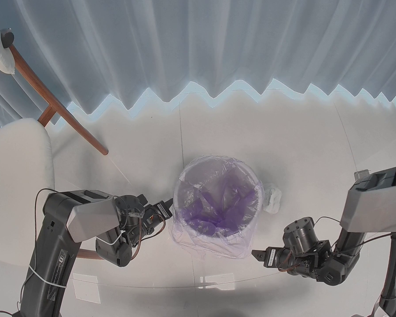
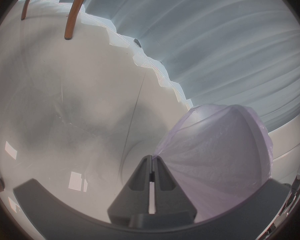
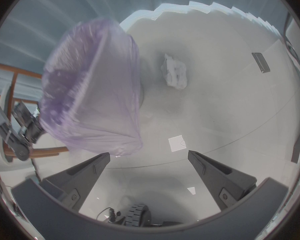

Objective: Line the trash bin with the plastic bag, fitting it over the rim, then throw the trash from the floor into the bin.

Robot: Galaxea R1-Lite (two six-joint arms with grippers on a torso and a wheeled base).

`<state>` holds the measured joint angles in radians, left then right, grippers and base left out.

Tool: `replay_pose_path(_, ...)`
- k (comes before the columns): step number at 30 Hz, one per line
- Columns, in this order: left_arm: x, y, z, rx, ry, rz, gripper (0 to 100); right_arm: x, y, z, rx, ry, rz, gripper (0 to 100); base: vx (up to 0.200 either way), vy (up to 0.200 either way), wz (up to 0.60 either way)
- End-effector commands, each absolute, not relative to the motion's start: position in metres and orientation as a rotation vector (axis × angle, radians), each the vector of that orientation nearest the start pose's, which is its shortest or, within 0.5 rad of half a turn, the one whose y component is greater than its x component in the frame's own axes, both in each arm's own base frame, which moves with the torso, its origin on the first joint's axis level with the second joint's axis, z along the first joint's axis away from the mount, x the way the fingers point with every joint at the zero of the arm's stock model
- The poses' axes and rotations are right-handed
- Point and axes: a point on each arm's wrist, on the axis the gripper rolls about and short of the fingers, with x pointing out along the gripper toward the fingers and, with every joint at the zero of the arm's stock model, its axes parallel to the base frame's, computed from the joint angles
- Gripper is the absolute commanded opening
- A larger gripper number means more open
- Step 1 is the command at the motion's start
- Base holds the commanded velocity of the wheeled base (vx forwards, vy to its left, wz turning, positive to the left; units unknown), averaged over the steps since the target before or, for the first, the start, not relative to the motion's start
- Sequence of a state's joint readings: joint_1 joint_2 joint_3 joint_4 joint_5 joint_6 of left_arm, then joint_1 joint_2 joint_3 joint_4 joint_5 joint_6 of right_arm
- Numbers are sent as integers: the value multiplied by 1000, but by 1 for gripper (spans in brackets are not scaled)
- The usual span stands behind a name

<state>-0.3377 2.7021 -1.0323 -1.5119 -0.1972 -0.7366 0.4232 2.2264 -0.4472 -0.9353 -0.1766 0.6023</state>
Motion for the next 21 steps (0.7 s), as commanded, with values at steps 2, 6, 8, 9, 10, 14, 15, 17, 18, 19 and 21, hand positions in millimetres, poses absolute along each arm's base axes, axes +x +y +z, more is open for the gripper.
replay_pose_path(2,405,-146,-70,-706,347,-448,0,224,107,47,523,704,89,100,0,0,0)
replay_pose_path(6,407,-145,-70,-704,338,-447,0,206,100,73,669,650,137,100,0,0,0)
replay_pose_path(8,408,-144,-69,-705,335,-444,0,178,86,100,862,602,221,100,0,0,0)
replay_pose_path(9,408,-144,-69,-705,334,-443,0,163,79,111,939,556,260,100,0,0,0)
replay_pose_path(10,408,-144,-69,-705,334,-443,0,152,74,116,986,523,280,100,0,0,0)
replay_pose_path(14,407,-145,-72,-710,344,-446,0,117,59,126,1042,457,408,100,0,0,0)
replay_pose_path(15,407,-144,-72,-710,343,-443,0,116,58,126,1042,458,410,100,0,0,0)
replay_pose_path(17,409,-143,-75,-712,346,-440,0,112,55,129,1068,456,430,100,0,0,0)
replay_pose_path(18,410,-143,-76,-712,342,-440,0,111,52,127,1103,494,423,100,0,0,0)
replay_pose_path(19,410,-143,-77,-712,343,-437,0,111,51,127,1118,517,430,100,0,0,0)
replay_pose_path(21,410,-143,-79,-710,347,-436,0,110,49,125,1143,573,456,100,0,0,0)
